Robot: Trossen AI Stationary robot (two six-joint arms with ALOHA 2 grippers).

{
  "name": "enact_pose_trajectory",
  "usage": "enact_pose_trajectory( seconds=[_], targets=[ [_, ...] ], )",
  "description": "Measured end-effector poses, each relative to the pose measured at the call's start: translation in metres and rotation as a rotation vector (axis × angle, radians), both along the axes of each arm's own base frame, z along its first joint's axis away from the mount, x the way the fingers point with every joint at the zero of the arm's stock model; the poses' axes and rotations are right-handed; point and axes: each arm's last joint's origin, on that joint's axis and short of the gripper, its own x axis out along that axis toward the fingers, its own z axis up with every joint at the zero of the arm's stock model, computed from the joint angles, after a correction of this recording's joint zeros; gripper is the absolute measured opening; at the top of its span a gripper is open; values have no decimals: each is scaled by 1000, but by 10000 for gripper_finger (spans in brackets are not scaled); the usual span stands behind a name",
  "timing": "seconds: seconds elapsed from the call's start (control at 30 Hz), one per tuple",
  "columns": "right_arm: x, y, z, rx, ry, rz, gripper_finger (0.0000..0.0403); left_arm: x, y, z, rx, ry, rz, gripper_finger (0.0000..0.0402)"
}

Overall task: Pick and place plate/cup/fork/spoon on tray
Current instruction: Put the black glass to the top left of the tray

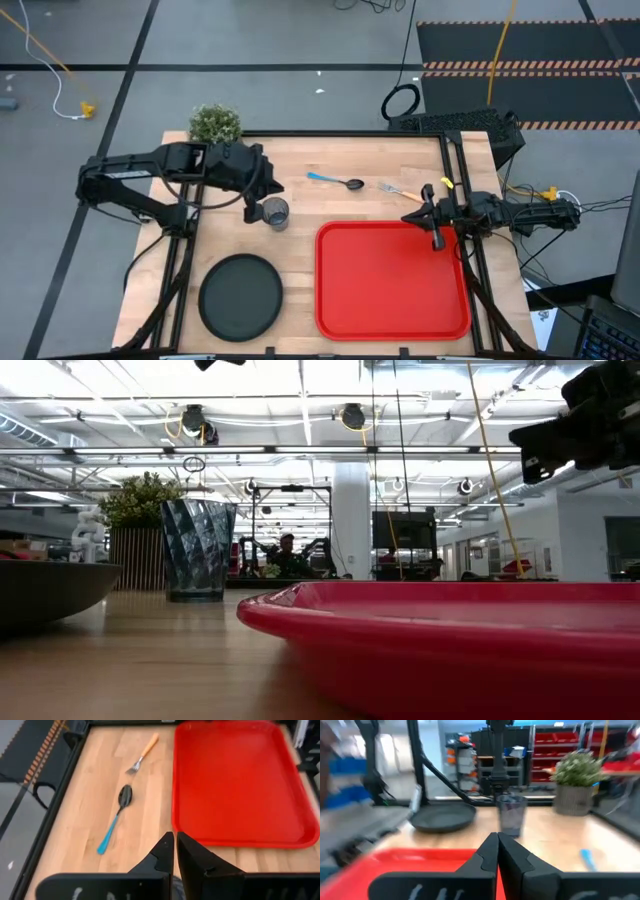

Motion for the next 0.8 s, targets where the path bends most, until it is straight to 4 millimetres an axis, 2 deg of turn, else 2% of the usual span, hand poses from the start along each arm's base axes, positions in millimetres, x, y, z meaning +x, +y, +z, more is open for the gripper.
enact_pose_trajectory(
  seconds=[0.23,0.27,0.37,0.47,0.6,0.8],
  targets=[
    [0,1,1,64,20,22,0,-3,-2,-4,30,57,33,26],
    [0,1,7,65,8,22,0,-3,-2,-4,26,58,33,26],
    [-3,0,32,59,-44,24,0,-4,-5,-4,17,55,31,26],
    [-2,1,52,22,-18,27,0,-2,-8,-7,6,49,29,26],
    [-1,1,94,-18,-46,45,0,-1,-13,-12,-3,64,22,26],
    [15,2,142,-27,93,31,0,-1,-19,-19,-3,81,37,26]
  ],
)
